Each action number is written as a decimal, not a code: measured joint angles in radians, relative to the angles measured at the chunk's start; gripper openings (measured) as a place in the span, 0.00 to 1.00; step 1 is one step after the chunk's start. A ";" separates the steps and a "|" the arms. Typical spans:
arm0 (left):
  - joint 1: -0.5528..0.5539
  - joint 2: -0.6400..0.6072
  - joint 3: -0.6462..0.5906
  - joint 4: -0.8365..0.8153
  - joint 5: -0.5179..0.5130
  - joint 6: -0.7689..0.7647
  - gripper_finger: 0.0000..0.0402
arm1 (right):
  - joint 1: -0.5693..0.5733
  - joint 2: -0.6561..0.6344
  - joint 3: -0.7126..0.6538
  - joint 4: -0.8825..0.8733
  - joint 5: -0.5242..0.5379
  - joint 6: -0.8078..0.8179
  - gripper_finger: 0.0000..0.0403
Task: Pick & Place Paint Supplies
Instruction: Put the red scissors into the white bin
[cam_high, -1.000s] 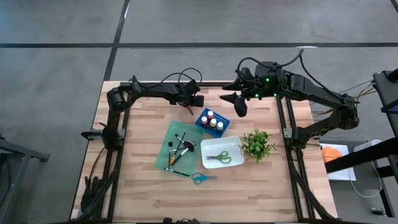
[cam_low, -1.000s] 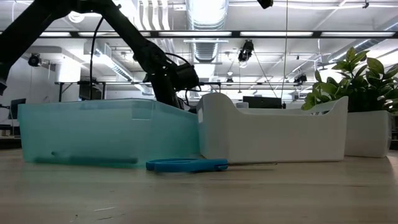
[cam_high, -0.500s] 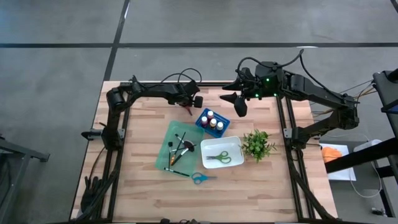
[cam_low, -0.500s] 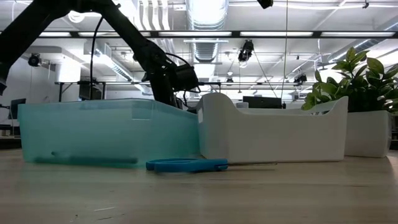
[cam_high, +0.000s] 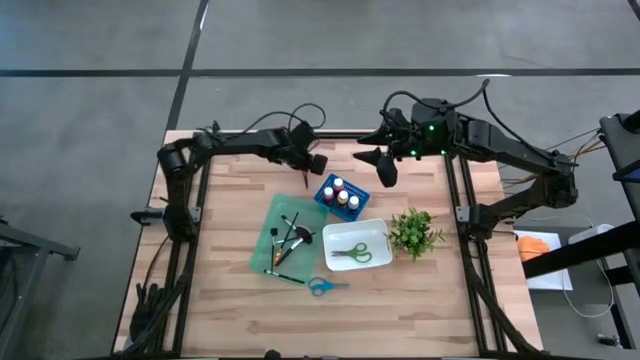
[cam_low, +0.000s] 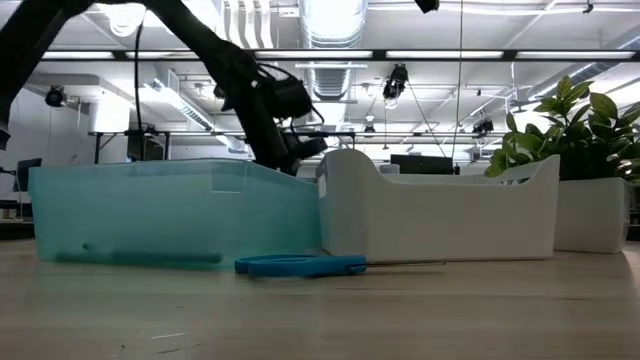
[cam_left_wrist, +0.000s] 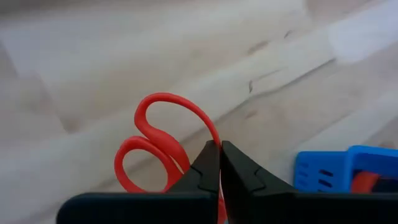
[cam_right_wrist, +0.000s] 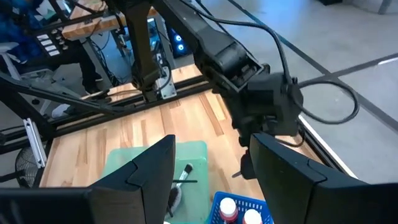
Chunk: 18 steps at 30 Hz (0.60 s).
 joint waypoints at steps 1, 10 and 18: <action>0.001 -0.018 0.000 -0.003 0.001 0.021 0.01 | 0.000 -0.002 0.000 0.004 0.000 -0.002 0.51; 0.005 -0.185 0.002 0.046 0.201 0.238 0.01 | 0.000 -0.019 0.000 0.035 0.002 -0.026 0.51; -0.092 -0.269 0.003 0.143 0.367 0.278 0.01 | -0.001 -0.025 0.000 0.040 0.010 -0.046 0.51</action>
